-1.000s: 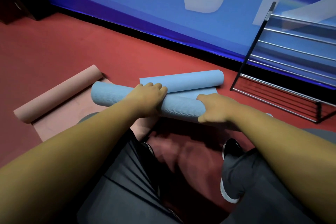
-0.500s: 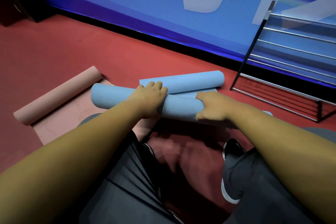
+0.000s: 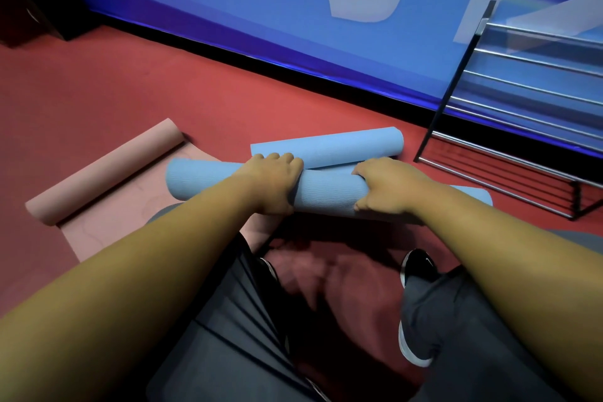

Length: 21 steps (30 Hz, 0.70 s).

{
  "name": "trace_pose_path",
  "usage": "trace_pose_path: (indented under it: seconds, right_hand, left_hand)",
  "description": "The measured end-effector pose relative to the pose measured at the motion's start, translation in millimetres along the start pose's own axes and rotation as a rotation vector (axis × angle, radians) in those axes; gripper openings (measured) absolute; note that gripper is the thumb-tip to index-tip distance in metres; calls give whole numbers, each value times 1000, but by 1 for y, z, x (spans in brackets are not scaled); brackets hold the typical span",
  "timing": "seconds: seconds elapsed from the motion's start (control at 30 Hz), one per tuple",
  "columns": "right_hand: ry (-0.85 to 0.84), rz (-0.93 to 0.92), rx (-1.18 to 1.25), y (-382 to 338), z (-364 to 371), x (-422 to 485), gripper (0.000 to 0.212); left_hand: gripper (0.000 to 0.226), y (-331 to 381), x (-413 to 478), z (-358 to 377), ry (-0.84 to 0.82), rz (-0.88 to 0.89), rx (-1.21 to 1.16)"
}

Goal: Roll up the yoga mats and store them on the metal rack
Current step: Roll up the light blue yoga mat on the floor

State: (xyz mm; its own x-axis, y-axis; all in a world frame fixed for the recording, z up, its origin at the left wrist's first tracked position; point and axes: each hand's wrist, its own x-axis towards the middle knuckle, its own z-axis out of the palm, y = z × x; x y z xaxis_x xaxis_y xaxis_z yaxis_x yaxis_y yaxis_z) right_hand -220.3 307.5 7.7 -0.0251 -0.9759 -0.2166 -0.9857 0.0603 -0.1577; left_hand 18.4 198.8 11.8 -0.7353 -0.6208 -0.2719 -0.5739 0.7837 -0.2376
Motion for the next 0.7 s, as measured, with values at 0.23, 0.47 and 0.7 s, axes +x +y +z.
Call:
trace_pose_path:
  seconds: [0.23, 0.47, 0.7]
  right_hand:
    - [-27, 0, 23, 0, -6, -1, 64]
    - [60, 8, -157, -2, 13, -1, 89]
    - [-74, 44, 0, -2, 0, 1, 67]
  left_hand:
    - [42, 6, 7, -7, 106, -42, -35]
    - [42, 6, 6, -13, 10, -46, -161]
    - [80, 13, 9, -2, -40, -40, -5]
